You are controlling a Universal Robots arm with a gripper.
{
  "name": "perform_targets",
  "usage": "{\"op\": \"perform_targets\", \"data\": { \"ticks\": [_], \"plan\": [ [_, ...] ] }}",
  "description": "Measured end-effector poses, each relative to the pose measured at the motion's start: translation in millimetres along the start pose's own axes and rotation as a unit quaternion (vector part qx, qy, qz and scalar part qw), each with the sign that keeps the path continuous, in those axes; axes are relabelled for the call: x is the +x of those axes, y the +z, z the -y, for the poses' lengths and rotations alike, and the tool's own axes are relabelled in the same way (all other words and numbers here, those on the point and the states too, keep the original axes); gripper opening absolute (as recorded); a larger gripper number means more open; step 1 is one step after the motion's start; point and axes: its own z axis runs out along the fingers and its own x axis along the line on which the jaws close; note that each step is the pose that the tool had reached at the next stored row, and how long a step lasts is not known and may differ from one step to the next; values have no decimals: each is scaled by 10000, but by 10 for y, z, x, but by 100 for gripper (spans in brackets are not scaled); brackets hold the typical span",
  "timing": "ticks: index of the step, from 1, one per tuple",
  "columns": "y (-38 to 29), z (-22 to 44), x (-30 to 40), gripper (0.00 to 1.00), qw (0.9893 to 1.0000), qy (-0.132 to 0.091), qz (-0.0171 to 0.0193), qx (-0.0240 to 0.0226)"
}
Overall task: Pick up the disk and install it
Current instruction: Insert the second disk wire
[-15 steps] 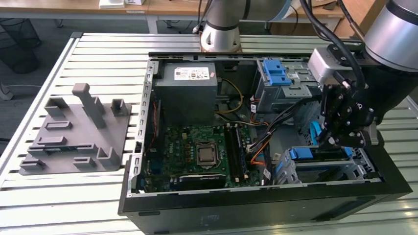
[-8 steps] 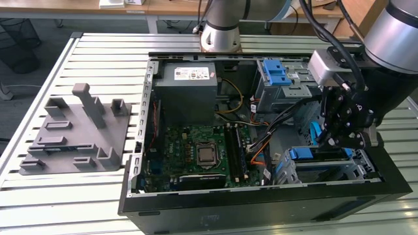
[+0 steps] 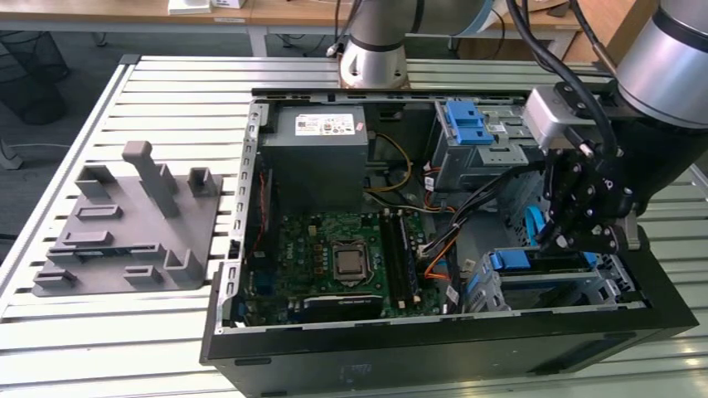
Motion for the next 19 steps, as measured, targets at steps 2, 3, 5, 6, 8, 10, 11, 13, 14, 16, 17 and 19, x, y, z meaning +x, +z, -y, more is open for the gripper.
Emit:
{"op": "perform_targets", "data": {
  "ticks": [2,3,5,6,8,10,11,13,14,16,17,19],
  "plan": [
    [5,2,0,17,10000,1,1,0],
    [8,3,-1,17,10000,1,1,-1],
    [12,7,-1,17,10000,0,1,-2],
    [13,9,-1,17,10000,0,0,-3],
    [16,14,-2,17,10000,0,1,-6],
    [19,20,-2,17,10000,1,0,-9],
    [20,22,-2,17,10000,2,0,-11],
    [22,26,-3,17,10000,5,0,-16],
    [22,27,-3,17,10000,9,0,-19],
    [24,29,-4,17,10000,21,0,-25],
    [25,30,-4,17,10000,27,0,-28],
    [27,32,-4,17,10000,33,0,-32]
  ]
}}
